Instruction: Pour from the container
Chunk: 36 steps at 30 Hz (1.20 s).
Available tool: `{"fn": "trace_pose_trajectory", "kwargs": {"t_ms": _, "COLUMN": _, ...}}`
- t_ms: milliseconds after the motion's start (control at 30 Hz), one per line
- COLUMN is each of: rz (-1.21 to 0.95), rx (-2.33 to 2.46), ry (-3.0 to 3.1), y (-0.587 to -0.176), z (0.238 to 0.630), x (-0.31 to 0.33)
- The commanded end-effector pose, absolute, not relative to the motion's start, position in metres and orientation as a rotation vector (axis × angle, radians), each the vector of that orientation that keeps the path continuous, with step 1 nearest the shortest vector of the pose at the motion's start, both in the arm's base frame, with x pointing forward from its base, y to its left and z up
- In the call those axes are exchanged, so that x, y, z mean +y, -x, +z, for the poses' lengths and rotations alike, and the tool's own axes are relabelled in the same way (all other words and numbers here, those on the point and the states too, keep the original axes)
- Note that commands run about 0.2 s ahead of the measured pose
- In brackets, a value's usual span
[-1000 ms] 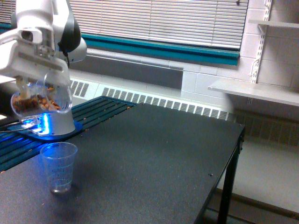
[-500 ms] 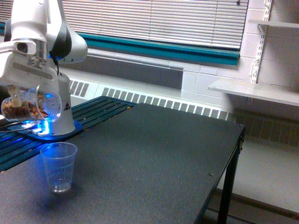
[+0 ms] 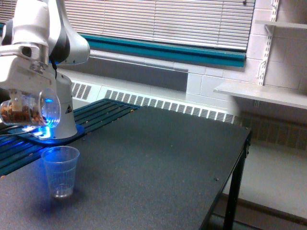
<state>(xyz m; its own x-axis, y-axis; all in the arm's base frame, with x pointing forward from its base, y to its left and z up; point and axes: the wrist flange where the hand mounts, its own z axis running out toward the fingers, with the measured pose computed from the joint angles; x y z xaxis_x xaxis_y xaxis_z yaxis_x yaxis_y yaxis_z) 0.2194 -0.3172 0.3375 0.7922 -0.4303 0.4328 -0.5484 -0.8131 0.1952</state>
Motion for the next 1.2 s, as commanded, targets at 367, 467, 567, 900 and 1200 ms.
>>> {"fn": "trace_pose_trajectory", "kwargs": {"t_ms": 367, "rz": 0.458, "rx": -0.697, "ry": -2.648, "y": -0.211, "z": 0.328, "x": -0.312}}
{"fn": "trace_pose_trajectory", "kwargs": {"t_ms": 467, "rz": 0.443, "rx": -0.685, "ry": -2.642, "y": -0.210, "z": 0.327, "x": -0.312}}
{"fn": "trace_pose_trajectory", "kwargs": {"t_ms": 567, "rz": 0.429, "rx": -0.670, "ry": -2.637, "y": -0.210, "z": 0.325, "x": -0.311}}
{"fn": "trace_pose_trajectory", "kwargs": {"t_ms": 900, "rz": 0.385, "rx": -0.614, "ry": -2.623, "y": -0.213, "z": 0.322, "x": -0.308}}
{"fn": "trace_pose_trajectory", "kwargs": {"t_ms": 1200, "rz": 0.360, "rx": -0.570, "ry": -2.603, "y": -0.217, "z": 0.324, "x": -0.309}}
